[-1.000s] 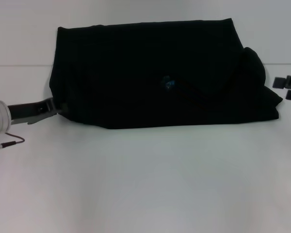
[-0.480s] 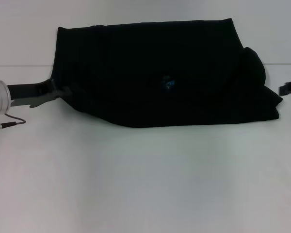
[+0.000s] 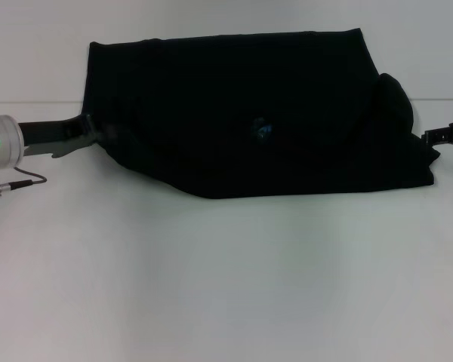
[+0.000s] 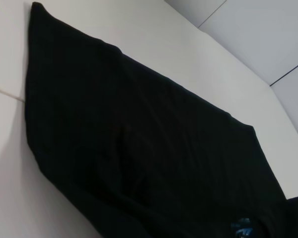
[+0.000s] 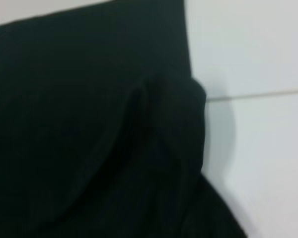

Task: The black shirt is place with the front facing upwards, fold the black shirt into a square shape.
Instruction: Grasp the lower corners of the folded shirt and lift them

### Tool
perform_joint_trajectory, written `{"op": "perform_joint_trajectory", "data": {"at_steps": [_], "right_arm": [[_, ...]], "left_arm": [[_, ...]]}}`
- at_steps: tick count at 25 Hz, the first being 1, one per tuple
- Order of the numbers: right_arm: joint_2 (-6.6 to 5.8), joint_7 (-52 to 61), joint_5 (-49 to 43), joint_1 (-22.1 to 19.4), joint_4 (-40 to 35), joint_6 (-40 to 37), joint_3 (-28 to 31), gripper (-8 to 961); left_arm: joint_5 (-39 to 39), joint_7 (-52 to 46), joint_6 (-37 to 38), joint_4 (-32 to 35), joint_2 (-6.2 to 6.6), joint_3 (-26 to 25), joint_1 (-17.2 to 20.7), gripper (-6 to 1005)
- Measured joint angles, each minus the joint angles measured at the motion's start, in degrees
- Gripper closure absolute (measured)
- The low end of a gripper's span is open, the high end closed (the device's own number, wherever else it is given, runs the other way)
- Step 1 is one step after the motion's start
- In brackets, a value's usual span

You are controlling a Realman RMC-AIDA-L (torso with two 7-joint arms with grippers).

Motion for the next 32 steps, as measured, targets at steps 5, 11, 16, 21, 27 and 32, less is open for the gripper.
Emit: {"op": "perform_joint_trajectory", "data": {"at_steps": [5,11,16,21,27,32], "right_arm": [[0.57,-0.5,-0.1,0.6,3.5,6.7,-2.0,71],[2.24,-2.3,-0.2,1.4,6.6,13.4,-4.0,72],[2.76,-2.4,-0.2,1.9,8.8,16.6,-4.8,72],[3.02,-2.4,0.0,2.2,10.0,17.5,-5.3,71],[3.35,-2.5,0.1,2.2,10.1,17.6,-5.4,71],[3.64,-5.0,2.0,2.9,11.6,17.2,-5.2,79]], "left_arm": [[0.0,0.0,-0.1,-0.1,-0.17,0.0,-0.2,1001],[0.0,-0.2,-0.1,0.0,-0.44,-0.1,0.1,1001],[0.0,-0.3,-0.1,0.0,-0.63,-0.1,0.2,1001],[-0.2,-0.2,-0.1,0.0,-0.7,0.0,0.2,1001],[-0.3,0.0,-0.1,0.0,-0.87,0.0,0.3,1000],[-0.4,0.0,-0.1,0.0,-1.02,-0.3,0.5,1000]]}}
